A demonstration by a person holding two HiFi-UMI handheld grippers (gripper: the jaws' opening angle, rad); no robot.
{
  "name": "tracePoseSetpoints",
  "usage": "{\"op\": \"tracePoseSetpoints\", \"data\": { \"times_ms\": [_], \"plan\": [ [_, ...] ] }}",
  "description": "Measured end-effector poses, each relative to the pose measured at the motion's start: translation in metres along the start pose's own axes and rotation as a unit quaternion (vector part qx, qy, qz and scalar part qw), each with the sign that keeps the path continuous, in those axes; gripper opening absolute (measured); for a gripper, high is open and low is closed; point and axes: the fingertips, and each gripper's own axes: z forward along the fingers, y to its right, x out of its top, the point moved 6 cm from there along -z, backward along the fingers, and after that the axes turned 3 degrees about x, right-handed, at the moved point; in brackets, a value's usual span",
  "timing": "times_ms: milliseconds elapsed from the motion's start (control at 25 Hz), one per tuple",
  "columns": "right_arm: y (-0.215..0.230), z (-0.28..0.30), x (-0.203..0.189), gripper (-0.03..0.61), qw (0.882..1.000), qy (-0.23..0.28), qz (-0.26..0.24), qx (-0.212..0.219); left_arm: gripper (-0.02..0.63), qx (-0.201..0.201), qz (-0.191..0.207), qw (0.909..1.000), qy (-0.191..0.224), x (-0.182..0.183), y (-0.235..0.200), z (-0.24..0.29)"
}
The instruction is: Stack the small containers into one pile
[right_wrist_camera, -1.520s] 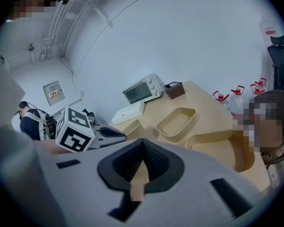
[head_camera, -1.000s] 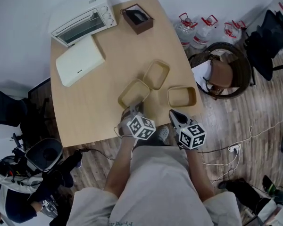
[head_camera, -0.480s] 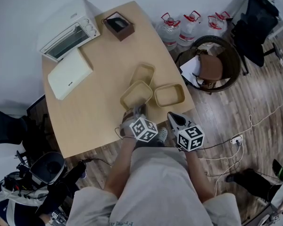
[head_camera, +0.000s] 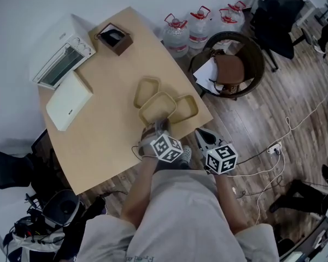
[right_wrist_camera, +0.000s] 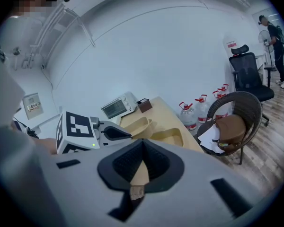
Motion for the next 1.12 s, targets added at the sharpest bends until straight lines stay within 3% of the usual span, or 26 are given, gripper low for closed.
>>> {"op": "tracePoseSetpoints", "data": {
  "times_ms": [720,1120],
  "plan": [
    [0.046,-0.058,-0.001,0.006,0.996,0.045,0.04,-0.059,0.014,-0.03,0.109,0.9935,0.016,0.058,0.046,0.026],
    [0.051,-0.073,-0.003,0.006,0.995,0.059,0.044,-0.072,0.014,-0.034,0.131,0.9906,0.021,0.065,0.065,0.029]
  ]
}}
